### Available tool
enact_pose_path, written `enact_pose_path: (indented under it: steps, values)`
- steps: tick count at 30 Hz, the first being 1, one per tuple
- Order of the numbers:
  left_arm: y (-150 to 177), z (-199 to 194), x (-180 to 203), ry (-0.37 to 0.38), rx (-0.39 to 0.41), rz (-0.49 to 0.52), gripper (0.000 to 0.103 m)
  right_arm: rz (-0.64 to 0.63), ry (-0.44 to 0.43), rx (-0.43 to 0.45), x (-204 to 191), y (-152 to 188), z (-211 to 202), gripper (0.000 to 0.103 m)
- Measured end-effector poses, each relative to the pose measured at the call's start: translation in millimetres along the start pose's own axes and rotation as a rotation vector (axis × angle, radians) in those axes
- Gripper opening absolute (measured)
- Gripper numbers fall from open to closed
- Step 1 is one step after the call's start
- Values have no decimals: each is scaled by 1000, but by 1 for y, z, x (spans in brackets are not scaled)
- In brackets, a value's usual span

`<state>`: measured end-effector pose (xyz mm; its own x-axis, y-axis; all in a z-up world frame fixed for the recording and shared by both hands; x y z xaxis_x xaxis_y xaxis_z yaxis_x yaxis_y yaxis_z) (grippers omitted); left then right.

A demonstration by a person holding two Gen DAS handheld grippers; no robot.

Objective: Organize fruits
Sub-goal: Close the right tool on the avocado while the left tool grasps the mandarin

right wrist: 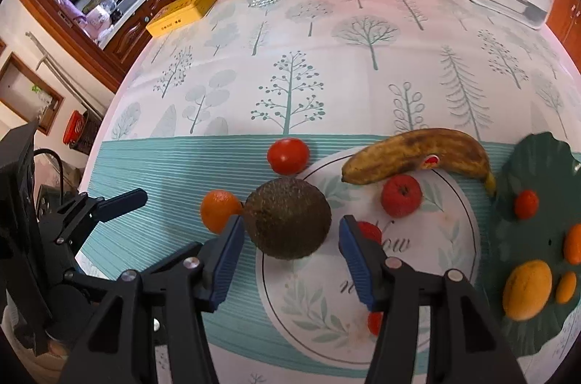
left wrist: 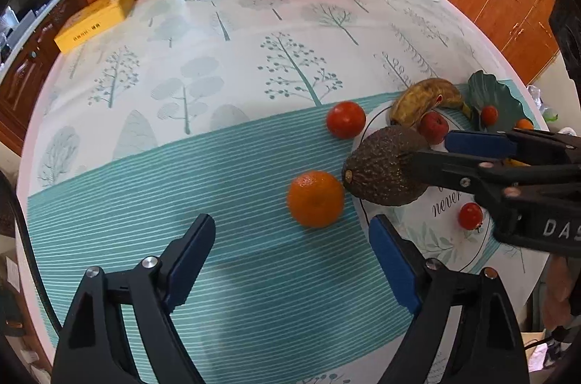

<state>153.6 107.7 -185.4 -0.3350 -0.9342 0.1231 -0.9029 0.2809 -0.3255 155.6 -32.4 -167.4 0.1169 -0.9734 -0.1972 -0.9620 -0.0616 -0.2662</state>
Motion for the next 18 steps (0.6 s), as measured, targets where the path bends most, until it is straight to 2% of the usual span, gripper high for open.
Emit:
enact_pose_path:
  steps: [4,8,18]
  values:
    - [0,11,-3,8,-25,-13,81,-16,9,-26,-2,-2,15,55]
    - [-1,17,-5,14,-36,-21,79,-19,-11,-33,-3,-4,25,63]
    - [-3,26,-5,18,-55,-19,77,-45,-39,-57,-6,-8,40,65]
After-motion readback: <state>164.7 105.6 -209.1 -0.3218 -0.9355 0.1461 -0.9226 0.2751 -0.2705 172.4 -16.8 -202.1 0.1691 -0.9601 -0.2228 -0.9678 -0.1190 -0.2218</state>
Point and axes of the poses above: each gripper's, at about its wrist camera, not at the fingertips, and z roughly the way its jaws point, x to its right, y to its underside, the point moved 5 cm from there along z, roughly the way its jaws point, and after that the axes turned 4 degrees about -x, right-handed, at the moved point
